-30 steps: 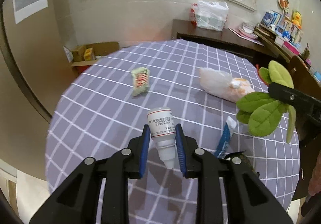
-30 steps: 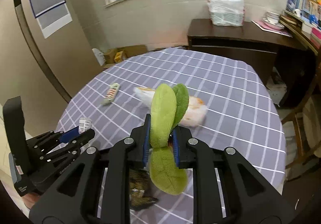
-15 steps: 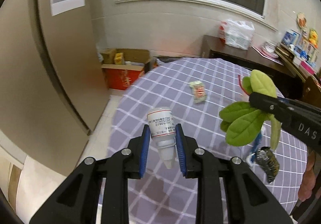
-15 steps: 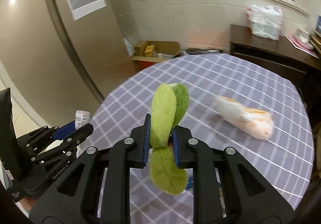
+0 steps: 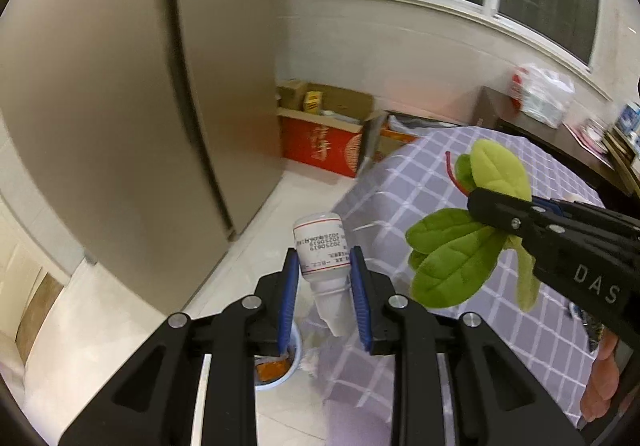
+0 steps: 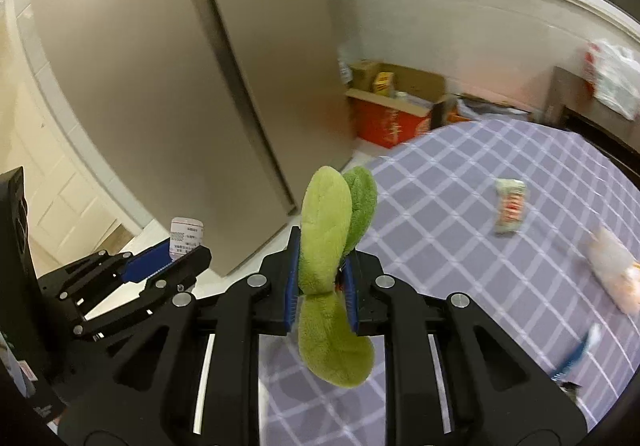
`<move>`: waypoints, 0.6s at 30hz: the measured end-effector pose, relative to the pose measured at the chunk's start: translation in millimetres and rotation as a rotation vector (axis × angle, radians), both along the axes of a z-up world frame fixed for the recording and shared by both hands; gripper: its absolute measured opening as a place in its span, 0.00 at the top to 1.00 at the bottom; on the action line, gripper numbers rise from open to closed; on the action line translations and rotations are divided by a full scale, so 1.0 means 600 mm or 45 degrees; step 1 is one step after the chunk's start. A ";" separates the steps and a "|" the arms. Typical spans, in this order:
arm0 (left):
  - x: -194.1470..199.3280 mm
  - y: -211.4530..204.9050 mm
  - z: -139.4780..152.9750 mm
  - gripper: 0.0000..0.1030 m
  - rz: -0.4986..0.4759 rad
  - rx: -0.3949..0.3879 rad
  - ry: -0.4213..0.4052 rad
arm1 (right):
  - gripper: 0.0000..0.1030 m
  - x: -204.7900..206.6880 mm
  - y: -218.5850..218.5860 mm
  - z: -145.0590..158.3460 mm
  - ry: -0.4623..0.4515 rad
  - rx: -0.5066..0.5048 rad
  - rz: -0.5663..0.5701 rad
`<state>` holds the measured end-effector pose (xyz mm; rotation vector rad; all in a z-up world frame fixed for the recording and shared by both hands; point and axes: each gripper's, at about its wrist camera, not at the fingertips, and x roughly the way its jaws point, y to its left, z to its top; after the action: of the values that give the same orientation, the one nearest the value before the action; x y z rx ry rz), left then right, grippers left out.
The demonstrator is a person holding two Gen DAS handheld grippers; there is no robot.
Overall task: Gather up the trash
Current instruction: 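Carry the plush toy and eye-drop bottle over the blue bucket with both grippers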
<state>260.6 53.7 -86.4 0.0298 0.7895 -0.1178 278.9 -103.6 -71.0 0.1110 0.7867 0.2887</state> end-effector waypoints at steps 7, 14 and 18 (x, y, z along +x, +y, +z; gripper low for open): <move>0.011 0.087 -0.028 0.75 0.117 -0.032 0.046 | 0.81 0.031 0.099 -0.016 0.043 -0.015 0.118; 0.033 0.161 -0.082 0.75 0.194 -0.066 0.132 | 0.81 0.066 0.190 -0.057 0.120 -0.064 0.190; 0.043 0.195 -0.115 0.75 0.220 -0.067 0.191 | 0.81 0.089 0.231 -0.096 0.182 -0.099 0.213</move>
<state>286.2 170.9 -155.3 -0.0980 0.9349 0.0238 332.2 34.7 -128.7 -0.0078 0.9501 0.4110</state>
